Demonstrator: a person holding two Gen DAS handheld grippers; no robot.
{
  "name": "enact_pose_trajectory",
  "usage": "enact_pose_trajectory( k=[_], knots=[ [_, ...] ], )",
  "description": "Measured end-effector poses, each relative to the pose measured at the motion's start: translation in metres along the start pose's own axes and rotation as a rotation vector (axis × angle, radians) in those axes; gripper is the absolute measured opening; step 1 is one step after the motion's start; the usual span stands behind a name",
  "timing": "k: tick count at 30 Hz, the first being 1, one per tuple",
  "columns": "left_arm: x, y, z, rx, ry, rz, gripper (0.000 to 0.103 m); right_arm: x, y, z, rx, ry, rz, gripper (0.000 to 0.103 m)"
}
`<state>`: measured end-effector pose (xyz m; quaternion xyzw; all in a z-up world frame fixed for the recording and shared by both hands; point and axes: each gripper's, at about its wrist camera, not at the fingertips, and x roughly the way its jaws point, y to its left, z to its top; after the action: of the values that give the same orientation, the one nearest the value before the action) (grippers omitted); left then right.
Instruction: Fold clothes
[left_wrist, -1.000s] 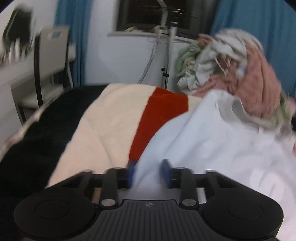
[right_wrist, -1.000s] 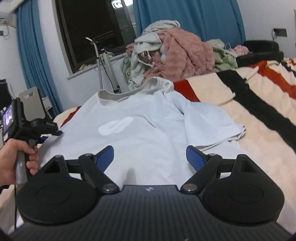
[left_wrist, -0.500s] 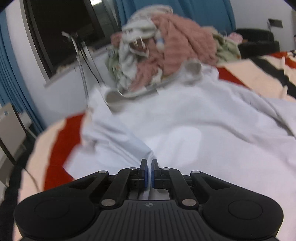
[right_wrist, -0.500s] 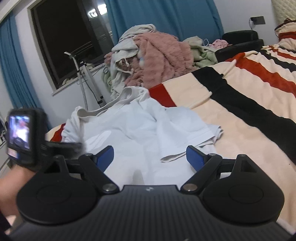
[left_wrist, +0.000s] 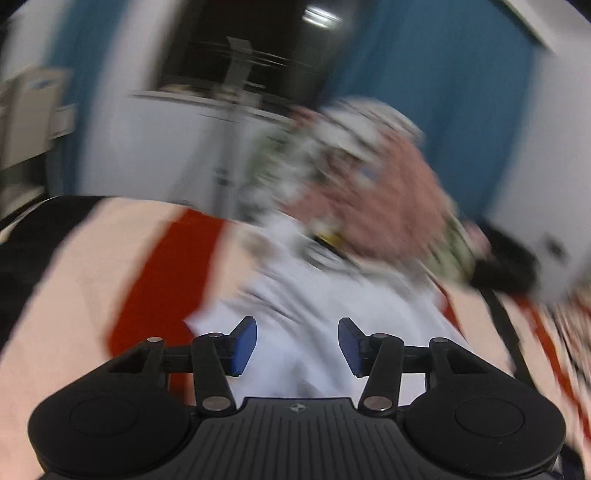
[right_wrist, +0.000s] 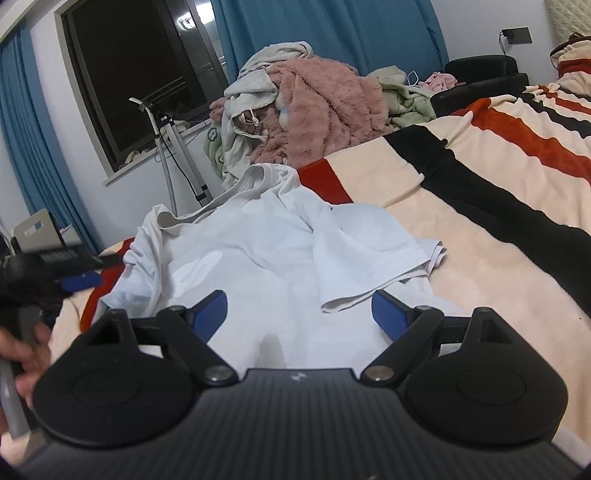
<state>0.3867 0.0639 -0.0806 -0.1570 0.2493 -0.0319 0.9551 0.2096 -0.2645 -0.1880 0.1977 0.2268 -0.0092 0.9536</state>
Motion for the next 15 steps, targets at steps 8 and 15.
enact_pose_trajectory(
  k=[8, 15],
  knots=[
    [0.077, 0.054, 0.009, -0.261, 0.138, -0.054, 0.046, 0.008, 0.004, -0.007, -0.047, 0.019, -0.021, 0.086],
    [0.107, 0.072, 0.034, -0.223, 0.160, -0.066, 0.005, 0.016, 0.014, -0.016, -0.122, 0.041, -0.032, 0.086]
  ],
)
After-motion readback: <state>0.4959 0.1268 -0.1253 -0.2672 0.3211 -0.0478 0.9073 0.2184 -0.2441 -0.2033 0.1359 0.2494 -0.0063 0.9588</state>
